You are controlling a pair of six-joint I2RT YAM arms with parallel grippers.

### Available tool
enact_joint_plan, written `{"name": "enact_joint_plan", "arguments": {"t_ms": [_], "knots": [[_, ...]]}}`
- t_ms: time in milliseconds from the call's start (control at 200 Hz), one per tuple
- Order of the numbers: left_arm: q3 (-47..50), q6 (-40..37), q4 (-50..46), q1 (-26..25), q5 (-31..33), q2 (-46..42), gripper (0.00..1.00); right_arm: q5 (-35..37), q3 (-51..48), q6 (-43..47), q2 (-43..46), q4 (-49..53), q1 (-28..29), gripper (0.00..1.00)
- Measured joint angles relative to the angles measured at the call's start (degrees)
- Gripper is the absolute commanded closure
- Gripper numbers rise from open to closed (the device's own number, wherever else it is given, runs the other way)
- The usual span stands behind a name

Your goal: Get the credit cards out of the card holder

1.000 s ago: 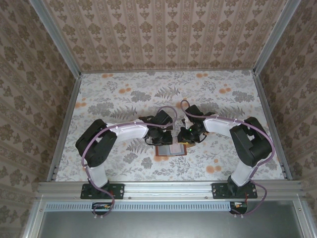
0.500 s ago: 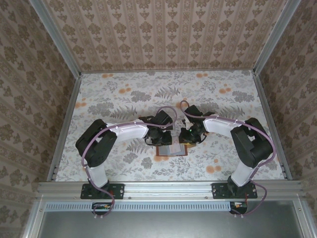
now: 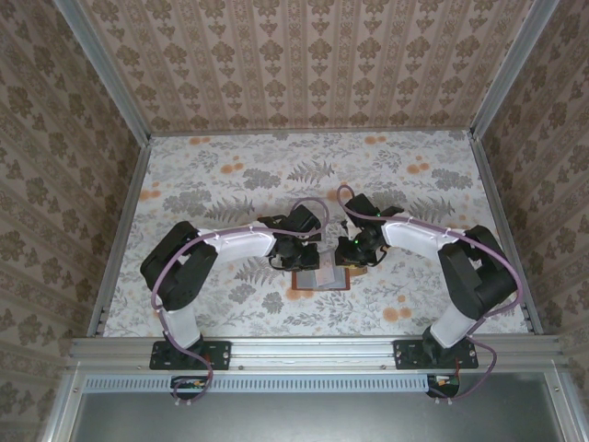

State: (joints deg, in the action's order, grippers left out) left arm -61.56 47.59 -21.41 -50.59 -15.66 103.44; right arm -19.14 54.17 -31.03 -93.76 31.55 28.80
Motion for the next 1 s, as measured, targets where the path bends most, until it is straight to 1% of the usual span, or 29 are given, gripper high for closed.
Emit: {"name": "enact_joint_plan", "arguments": {"t_ms": [285,440,545,770,1000], "knots": [[-0.76,-0.28,-0.04,0.00,0.02,0.00,0.81,5.53,1.40,-0.20,1.57,3.56,1.03,0.75],[-0.79,-0.48,-0.17,0.00,0.22,-0.02,0.79,7.19,2.86,-0.15,1.60,5.05,1.79,0.74],[-0.79,-0.46,-0.20,0.00,0.22,-0.11,0.78,6.14,2.97,-0.22,1.57,4.66,2.10,0.75],[-0.22,0.22,2.69,0.20,-1.22,-1.20,0.75,0.61,2.36,-0.70,0.61,0.87,2.14,0.75],[1.86,0.94,5.62,0.81,-3.28,-1.40,0.74,-0.92,1.09,-0.70,-2.71,-1.51,2.12,0.75]]}}
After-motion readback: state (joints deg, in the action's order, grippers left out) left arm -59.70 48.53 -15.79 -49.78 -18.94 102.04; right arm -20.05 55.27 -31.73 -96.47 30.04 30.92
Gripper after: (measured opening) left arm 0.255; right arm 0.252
